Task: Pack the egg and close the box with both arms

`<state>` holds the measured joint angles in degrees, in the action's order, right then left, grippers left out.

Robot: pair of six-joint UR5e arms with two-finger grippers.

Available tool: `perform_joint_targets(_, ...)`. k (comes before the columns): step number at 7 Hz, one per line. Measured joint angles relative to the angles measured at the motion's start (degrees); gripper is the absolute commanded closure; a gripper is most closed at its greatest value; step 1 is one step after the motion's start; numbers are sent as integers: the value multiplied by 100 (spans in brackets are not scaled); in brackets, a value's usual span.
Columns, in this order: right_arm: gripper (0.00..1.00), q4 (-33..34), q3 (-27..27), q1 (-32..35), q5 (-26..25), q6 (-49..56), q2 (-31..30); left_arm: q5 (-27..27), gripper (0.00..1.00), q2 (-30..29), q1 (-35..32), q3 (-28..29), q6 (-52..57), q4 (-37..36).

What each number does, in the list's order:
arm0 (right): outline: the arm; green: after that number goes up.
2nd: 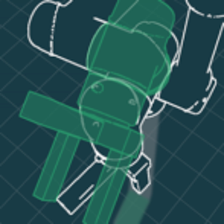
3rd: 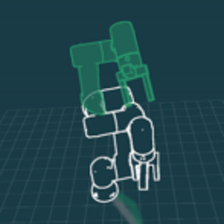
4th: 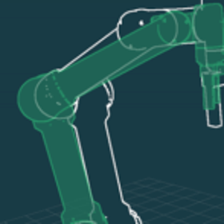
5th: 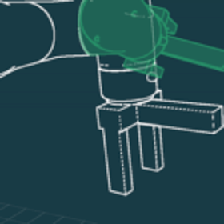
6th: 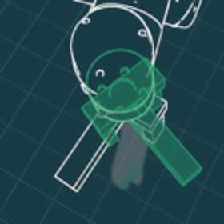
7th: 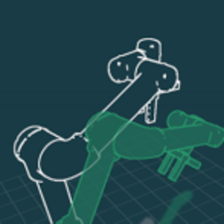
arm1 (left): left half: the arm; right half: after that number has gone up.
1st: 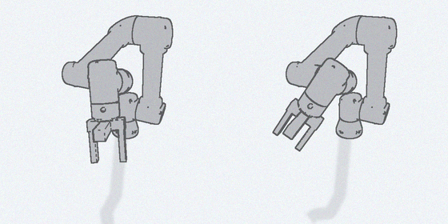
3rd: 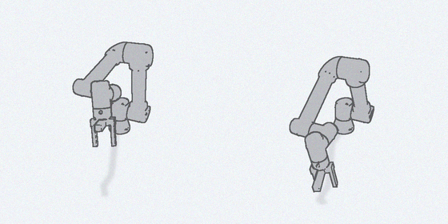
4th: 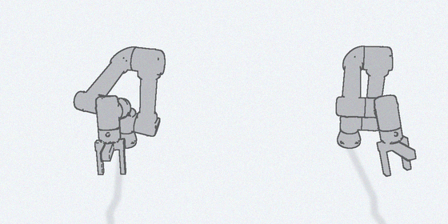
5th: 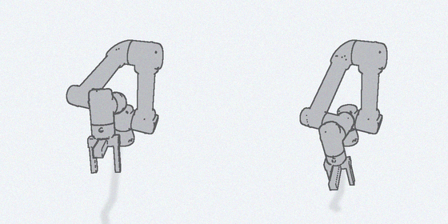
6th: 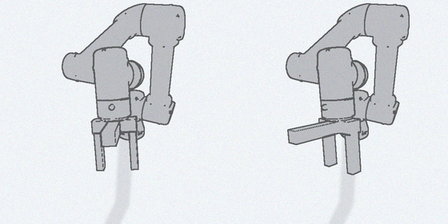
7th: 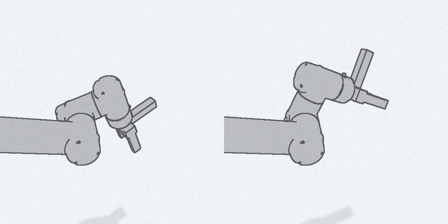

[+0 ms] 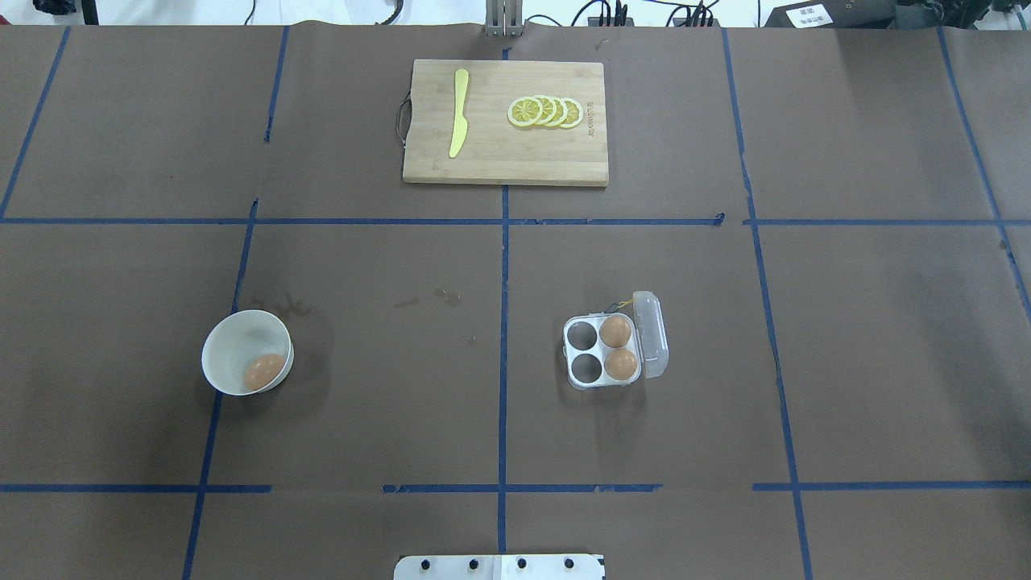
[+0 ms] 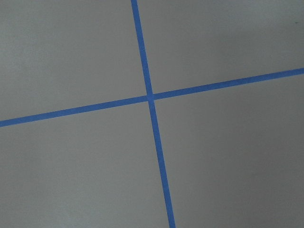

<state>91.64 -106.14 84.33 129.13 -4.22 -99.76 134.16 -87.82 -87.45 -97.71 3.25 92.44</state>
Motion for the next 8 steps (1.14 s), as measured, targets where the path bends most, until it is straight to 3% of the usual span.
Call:
perform_joint_targets(3,0,-145,9,-105,24,5,-6,195,0,-6,12,27,17,167)
perform_joint_targets(5,0,-217,-40,-252,22,-36,57,222,0,-4,65,41,4,716)
perform_joint_targets(8,0,-574,-83,-284,-11,-73,361,206,0,-107,96,181,-31,3032)
